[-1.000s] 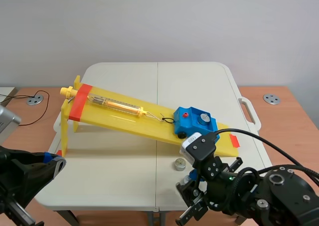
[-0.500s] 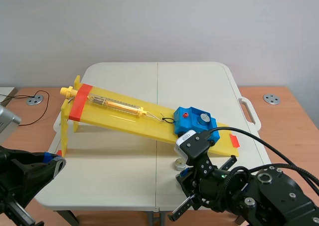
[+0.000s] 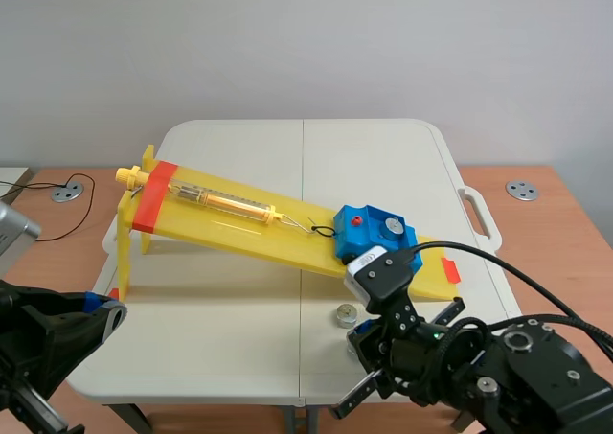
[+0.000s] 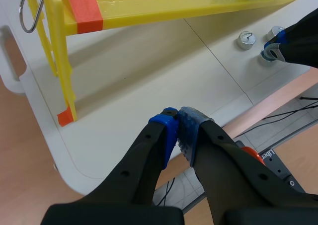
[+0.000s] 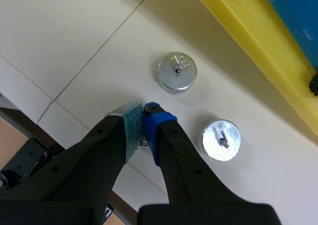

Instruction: Place the four metal weights on the blue cart on the ramp.

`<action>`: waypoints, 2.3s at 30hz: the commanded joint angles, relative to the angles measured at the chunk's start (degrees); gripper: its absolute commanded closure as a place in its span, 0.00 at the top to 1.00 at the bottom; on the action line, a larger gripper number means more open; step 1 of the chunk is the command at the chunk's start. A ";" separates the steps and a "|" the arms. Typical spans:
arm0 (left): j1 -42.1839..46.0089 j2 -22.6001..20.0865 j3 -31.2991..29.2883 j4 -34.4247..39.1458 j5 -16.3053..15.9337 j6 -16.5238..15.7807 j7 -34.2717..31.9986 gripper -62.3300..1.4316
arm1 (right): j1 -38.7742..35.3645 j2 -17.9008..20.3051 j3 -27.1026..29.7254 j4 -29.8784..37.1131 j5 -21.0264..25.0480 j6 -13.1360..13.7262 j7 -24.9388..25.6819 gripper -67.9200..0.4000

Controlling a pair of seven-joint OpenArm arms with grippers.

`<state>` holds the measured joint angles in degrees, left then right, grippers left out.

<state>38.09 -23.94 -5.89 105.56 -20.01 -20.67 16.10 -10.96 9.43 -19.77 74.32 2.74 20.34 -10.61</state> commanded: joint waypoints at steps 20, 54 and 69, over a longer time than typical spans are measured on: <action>-0.83 0.26 -0.83 3.82 -4.22 -0.55 -5.53 0.08 | -11.69 5.73 28.00 34.69 35.89 4.76 -6.73 0.02; -0.81 0.26 -0.83 3.82 -4.24 -0.55 -5.07 0.08 | 15.76 -9.92 23.32 6.21 33.24 4.63 -5.05 0.02; -0.83 0.26 -0.83 3.82 -4.24 -0.55 -4.85 0.08 | 15.67 -9.94 23.74 2.91 31.04 4.55 -4.66 0.13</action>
<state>38.09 -23.94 -5.89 105.56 -20.01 -20.67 16.14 -0.01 -1.28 3.25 72.69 29.98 23.14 -23.44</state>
